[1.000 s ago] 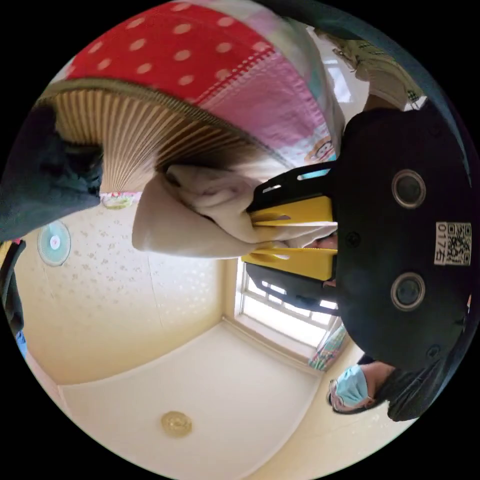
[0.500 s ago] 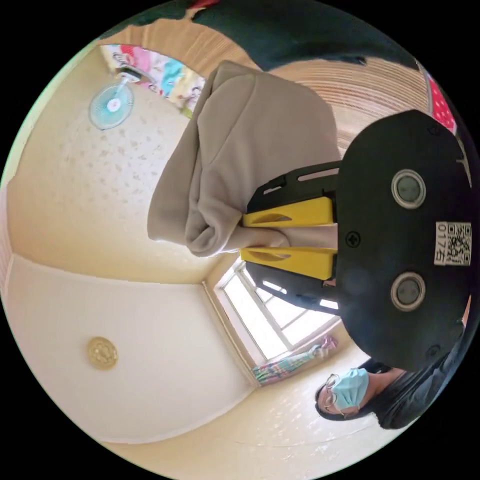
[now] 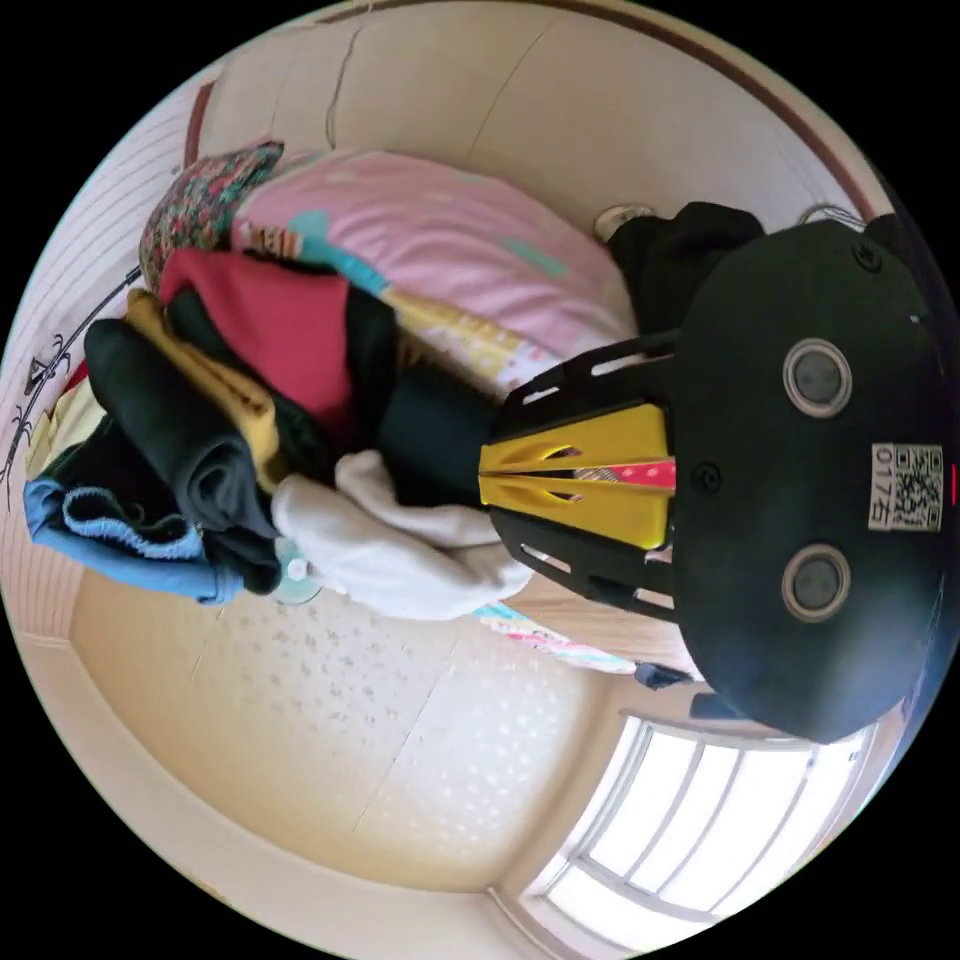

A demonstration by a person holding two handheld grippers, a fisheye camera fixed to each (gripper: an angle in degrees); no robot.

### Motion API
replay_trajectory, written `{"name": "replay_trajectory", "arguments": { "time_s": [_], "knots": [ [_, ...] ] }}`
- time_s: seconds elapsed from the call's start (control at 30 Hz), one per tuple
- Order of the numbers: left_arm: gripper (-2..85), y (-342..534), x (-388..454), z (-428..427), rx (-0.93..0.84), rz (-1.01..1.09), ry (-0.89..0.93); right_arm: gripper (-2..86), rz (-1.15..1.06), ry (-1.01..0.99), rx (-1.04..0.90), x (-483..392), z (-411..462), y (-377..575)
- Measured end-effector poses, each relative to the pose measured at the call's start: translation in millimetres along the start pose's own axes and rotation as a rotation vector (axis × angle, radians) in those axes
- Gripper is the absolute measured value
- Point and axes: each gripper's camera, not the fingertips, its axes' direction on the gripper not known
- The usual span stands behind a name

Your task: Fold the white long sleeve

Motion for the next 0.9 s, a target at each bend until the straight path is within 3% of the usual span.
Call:
{"name": "replay_trajectory", "arguments": {
  "time_s": [0.17,0.27,0.33,0.4,0.53,0.63,0.77,0.9],
  "knots": [
    [3.1,4,32,17,0.067,0.089,-0.075,0.5,-0.316,0.064,-0.169,-97,55,64],
    [0.4,6,49,35,0.058,0.094,-0.200,0.5,-0.520,0.183,-0.391,-165,124,98],
    [-0.7,4,51,55,0.030,-0.018,-0.385,0.5,-0.637,0.236,-0.491,-208,166,128],
    [-0.9,0,51,74,-0.009,-0.085,-0.524,0.6,-0.679,0.276,-0.507,-230,188,147],
    [-1.0,6,64,100,0.092,-0.091,-0.578,0.6,-0.814,0.294,-0.454,-263,218,188],
    [-1.0,11,60,122,0.173,-0.117,-0.551,0.5,-0.804,0.359,-0.466,-260,247,210],
    [-1.0,23,55,141,0.263,-0.198,-0.491,0.5,-0.826,0.293,-0.366,-251,240,230],
    [-1.0,42,71,176,0.383,-0.129,-0.577,0.5,-0.832,0.303,-0.367,-250,243,242]
  ]
}}
